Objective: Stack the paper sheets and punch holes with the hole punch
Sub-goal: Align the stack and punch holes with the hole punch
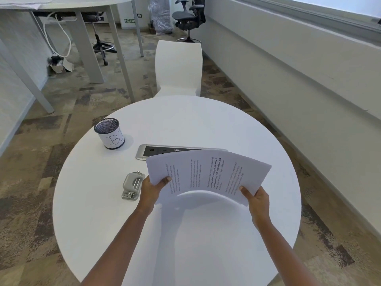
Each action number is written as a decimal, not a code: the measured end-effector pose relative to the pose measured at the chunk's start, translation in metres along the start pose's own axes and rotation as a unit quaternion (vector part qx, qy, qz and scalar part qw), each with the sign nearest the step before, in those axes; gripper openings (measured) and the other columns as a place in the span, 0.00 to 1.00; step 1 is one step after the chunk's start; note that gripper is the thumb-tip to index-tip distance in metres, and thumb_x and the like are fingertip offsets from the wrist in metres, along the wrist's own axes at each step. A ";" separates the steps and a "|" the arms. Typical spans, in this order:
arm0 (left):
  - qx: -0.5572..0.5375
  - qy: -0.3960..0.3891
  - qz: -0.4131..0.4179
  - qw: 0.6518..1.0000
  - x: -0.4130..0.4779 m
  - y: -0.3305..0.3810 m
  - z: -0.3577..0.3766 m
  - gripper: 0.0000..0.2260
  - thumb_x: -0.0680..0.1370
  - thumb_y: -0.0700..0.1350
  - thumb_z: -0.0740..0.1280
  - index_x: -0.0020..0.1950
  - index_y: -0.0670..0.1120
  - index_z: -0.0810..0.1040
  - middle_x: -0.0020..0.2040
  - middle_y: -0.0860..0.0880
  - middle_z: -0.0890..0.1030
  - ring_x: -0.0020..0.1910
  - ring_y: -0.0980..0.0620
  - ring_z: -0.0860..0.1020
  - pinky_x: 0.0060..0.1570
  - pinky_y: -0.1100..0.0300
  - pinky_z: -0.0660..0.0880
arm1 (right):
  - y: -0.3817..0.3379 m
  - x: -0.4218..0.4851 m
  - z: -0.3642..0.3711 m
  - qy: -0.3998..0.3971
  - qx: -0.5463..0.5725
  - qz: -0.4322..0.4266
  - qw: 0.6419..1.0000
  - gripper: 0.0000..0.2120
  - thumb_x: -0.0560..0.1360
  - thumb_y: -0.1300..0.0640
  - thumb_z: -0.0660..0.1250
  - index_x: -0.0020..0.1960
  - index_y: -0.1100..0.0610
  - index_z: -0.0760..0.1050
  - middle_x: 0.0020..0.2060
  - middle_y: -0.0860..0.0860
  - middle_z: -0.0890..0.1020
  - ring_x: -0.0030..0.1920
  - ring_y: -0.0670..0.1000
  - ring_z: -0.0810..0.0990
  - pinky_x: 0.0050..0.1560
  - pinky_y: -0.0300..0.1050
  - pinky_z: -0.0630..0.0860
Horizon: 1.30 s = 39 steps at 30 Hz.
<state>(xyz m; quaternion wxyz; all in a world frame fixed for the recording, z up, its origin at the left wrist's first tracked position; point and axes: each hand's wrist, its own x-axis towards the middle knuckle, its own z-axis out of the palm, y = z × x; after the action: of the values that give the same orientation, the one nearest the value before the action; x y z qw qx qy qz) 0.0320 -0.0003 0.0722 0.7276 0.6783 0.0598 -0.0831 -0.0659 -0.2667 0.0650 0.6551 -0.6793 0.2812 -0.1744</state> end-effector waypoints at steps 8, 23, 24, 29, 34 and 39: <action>0.010 -0.013 -0.017 1.000 0.003 0.002 -0.001 0.15 0.73 0.34 0.68 0.59 0.35 0.75 0.53 0.43 0.79 0.48 0.44 0.78 0.43 0.60 0.78 | 0.001 0.004 -0.001 -0.021 -0.012 0.013 1.000 0.10 0.73 0.67 0.66 0.51 0.56 0.75 0.44 0.48 0.81 0.45 0.50 0.79 0.45 0.40 0.75; -0.073 0.020 -0.084 0.994 -0.001 -0.005 0.016 0.13 0.75 0.35 0.66 0.60 0.37 0.75 0.50 0.43 0.80 0.43 0.50 0.79 0.47 0.58 0.77 | 0.020 -0.018 0.018 0.010 0.073 0.258 0.963 0.26 0.77 0.50 0.60 0.68 0.66 0.63 0.59 0.63 0.74 0.63 0.61 0.73 0.64 0.54 0.69; -0.084 0.022 -0.093 0.992 -0.002 -0.006 0.019 0.14 0.75 0.35 0.66 0.61 0.36 0.75 0.53 0.42 0.79 0.43 0.49 0.78 0.50 0.54 0.75 | 0.018 -0.022 0.022 -0.022 0.112 0.277 0.954 0.24 0.77 0.48 0.59 0.65 0.64 0.66 0.57 0.62 0.75 0.61 0.61 0.75 0.62 0.54 0.71; -0.141 0.038 -0.133 0.980 -0.011 -0.011 0.035 0.16 0.76 0.34 0.65 0.64 0.36 0.72 0.60 0.41 0.76 0.50 0.46 0.77 0.64 0.47 0.70 | 0.010 -0.034 0.046 -0.107 0.203 0.292 0.928 0.16 0.77 0.47 0.60 0.54 0.59 0.72 0.50 0.57 0.81 0.49 0.55 0.81 0.52 0.49 0.76; -0.161 0.006 -0.170 0.972 -0.023 -0.017 0.037 0.17 0.76 0.36 0.65 0.65 0.38 0.72 0.57 0.43 0.78 0.48 0.47 0.78 0.54 0.51 0.75 | 0.010 -0.037 0.052 -0.080 0.193 0.257 0.943 0.11 0.77 0.66 0.61 0.58 0.58 0.71 0.46 0.53 0.81 0.44 0.53 0.81 0.38 0.41 0.82; -0.137 -0.045 -0.189 0.971 -0.027 -0.020 0.027 0.11 0.77 0.39 0.65 0.59 0.44 0.75 0.55 0.45 0.79 0.47 0.51 0.79 0.42 0.57 0.80 | 0.010 -0.034 0.044 -0.051 0.129 0.234 0.962 0.13 0.75 0.69 0.61 0.57 0.57 0.72 0.44 0.53 0.81 0.40 0.52 0.80 0.37 0.41 0.80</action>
<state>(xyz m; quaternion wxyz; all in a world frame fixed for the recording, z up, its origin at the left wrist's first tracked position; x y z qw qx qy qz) 0.0013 -0.0279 0.0600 0.7867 0.5443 0.1651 -0.2402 -0.0675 -0.2104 0.0564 0.7730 -0.5123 0.3738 -0.0159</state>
